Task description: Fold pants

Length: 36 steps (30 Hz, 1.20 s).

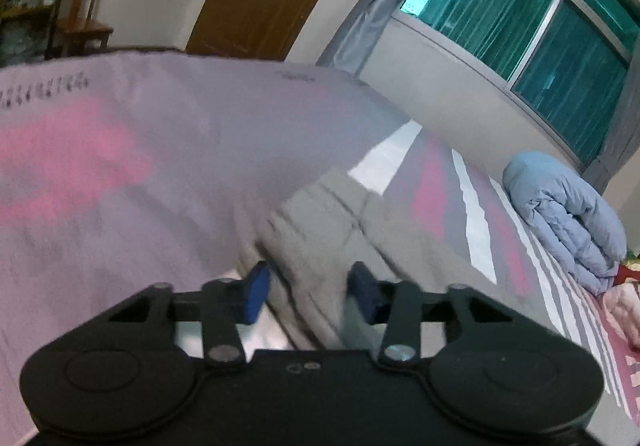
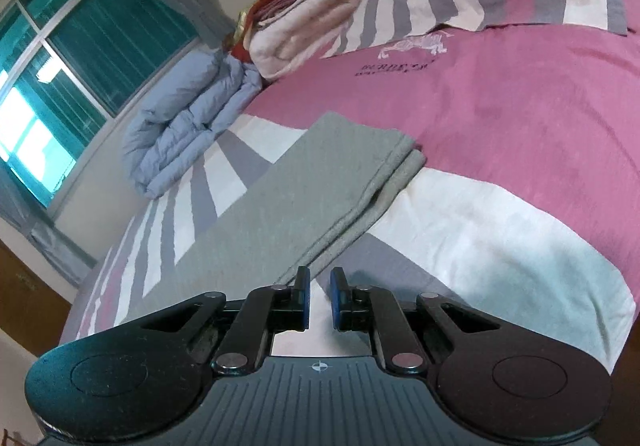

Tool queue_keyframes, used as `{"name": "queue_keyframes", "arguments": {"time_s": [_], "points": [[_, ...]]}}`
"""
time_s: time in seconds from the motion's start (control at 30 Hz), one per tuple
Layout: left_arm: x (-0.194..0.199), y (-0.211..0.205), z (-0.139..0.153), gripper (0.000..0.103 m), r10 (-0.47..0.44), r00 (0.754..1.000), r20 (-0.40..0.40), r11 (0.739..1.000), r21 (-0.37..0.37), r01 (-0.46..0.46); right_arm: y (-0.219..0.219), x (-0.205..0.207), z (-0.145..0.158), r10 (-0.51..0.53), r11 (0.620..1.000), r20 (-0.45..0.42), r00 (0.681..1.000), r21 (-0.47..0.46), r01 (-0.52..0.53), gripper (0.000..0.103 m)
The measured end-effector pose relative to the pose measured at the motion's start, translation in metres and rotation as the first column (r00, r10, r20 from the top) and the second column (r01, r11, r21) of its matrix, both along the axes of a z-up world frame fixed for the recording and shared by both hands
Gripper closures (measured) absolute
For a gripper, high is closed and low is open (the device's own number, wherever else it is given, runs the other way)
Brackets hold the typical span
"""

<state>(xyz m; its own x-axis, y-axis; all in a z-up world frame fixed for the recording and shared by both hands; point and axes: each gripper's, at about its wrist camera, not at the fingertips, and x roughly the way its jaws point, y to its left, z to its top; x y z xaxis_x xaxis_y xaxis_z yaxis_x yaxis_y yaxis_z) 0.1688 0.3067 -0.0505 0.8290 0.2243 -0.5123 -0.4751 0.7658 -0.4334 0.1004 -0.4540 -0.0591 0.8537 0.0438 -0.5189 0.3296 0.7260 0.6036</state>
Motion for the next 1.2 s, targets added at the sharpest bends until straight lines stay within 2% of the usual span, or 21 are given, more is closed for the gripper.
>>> {"name": "queue_keyframes", "arguments": {"time_s": [0.17,0.2,0.27,0.33,0.37,0.43,0.53,0.57,0.6,0.67,0.7,0.73,0.8,0.87,0.9,0.97,1.0,1.07,1.13,1.17,1.2], "points": [[0.016,0.014,-0.006,0.08,-0.058,0.998,-0.032,0.996,-0.077,0.055,0.001,0.003,0.0,0.007,1.0,-0.004,1.0,0.0,-0.007,0.093],[0.016,0.017,-0.002,0.085,-0.064,0.998,-0.026,0.996,-0.07,0.063,0.0,0.003,0.0,0.002,1.0,-0.007,1.0,0.001,-0.002,0.093],[0.013,0.026,0.007,0.089,-0.045,0.998,0.038,0.996,-0.076,0.048,0.0,0.002,0.0,-0.004,1.0,-0.015,1.0,0.003,0.004,0.092],[0.006,0.025,0.017,0.089,-0.038,0.997,0.067,0.998,-0.043,0.041,0.002,0.002,0.0,-0.002,1.0,-0.016,1.0,0.002,0.002,0.092],[0.008,0.022,0.015,0.089,-0.047,0.998,0.042,0.999,-0.02,0.048,0.002,0.001,0.001,0.002,1.0,-0.013,1.0,0.001,-0.002,0.092],[0.014,0.022,-0.002,0.089,-0.061,0.995,-0.074,0.998,-0.012,0.06,-0.001,0.002,-0.002,0.0,1.0,-0.016,1.0,0.012,0.0,0.091],[0.004,0.019,-0.001,0.074,-0.068,0.996,-0.057,0.997,0.014,0.069,-0.009,0.002,-0.006,-0.024,0.999,-0.028,0.999,0.044,0.025,0.091],[-0.001,0.017,0.003,0.06,-0.048,0.997,-0.066,0.998,0.04,0.05,-0.011,0.002,-0.005,-0.025,0.999,-0.029,0.999,0.045,0.027,0.091],[-0.009,0.013,0.007,0.051,-0.021,0.998,-0.059,0.997,0.07,0.025,-0.012,0.001,-0.004,-0.028,0.999,-0.022,0.999,0.037,0.029,0.09],[-0.023,0.006,0.016,0.048,0.011,1.0,-0.016,0.996,0.091,-0.009,-0.018,-0.001,-0.002,-0.036,0.999,0.003,0.999,0.036,0.036,0.063],[-0.027,0.0,0.019,0.045,-0.011,1.0,-0.007,0.996,0.092,0.011,-0.022,-0.001,-0.002,-0.048,0.998,0.011,0.999,0.044,0.048,0.031],[-0.029,-0.009,0.021,0.044,-0.033,0.999,-0.002,0.994,0.102,0.033,-0.026,-0.001,-0.001,-0.066,0.997,0.027,0.997,0.051,0.064,0.026],[-0.026,-0.03,0.022,0.035,-0.078,0.997,0.005,0.99,0.117,0.076,-0.037,0.003,-0.001,-0.086,0.993,0.069,0.994,0.087,0.08,0.026],[-0.018,-0.047,0.017,0.034,-0.104,0.995,0.004,0.989,0.108,0.103,-0.05,0.013,-0.007,-0.114,0.981,0.072,0.991,0.166,0.101,0.038],[-0.015,-0.053,0.014,0.034,-0.107,0.994,-0.007,0.989,0.099,0.107,-0.055,0.018,-0.01,-0.119,0.974,0.066,0.991,0.2,0.104,0.048],[-0.01,-0.062,0.003,0.034,-0.095,0.995,-0.035,0.993,0.072,0.097,-0.065,0.032,-0.018,-0.146,0.956,0.019,0.989,0.261,0.136,0.055],[-0.009,-0.064,-0.005,0.033,-0.086,0.995,-0.054,0.994,0.056,0.089,-0.068,0.038,-0.021,-0.158,0.949,-0.027,0.987,0.273,0.16,0.063],[-0.008,-0.07,-0.022,0.032,-0.073,0.994,-0.082,0.996,0.038,0.076,-0.072,0.047,-0.022,-0.162,0.938,-0.051,0.985,0.303,0.17,0.063],[-0.015,-0.08,-0.031,0.031,-0.061,0.997,-0.042,0.994,0.091,0.064,-0.075,0.055,-0.022,-0.17,0.933,-0.088,0.981,0.305,0.19,0.063],[-0.015,-0.079,-0.032,0.03,-0.061,0.997,-0.041,0.994,0.087,0.065,-0.077,0.06,-0.021,-0.173,0.932,-0.1,0.98,0.306,0.195,0.063],[-0.014,-0.076,-0.032,0.029,-0.063,0.997,-0.043,0.995,0.075,0.066,-0.078,0.066,-0.02,-0.163,0.937,-0.114,0.98,0.292,0.19,0.074]]}}
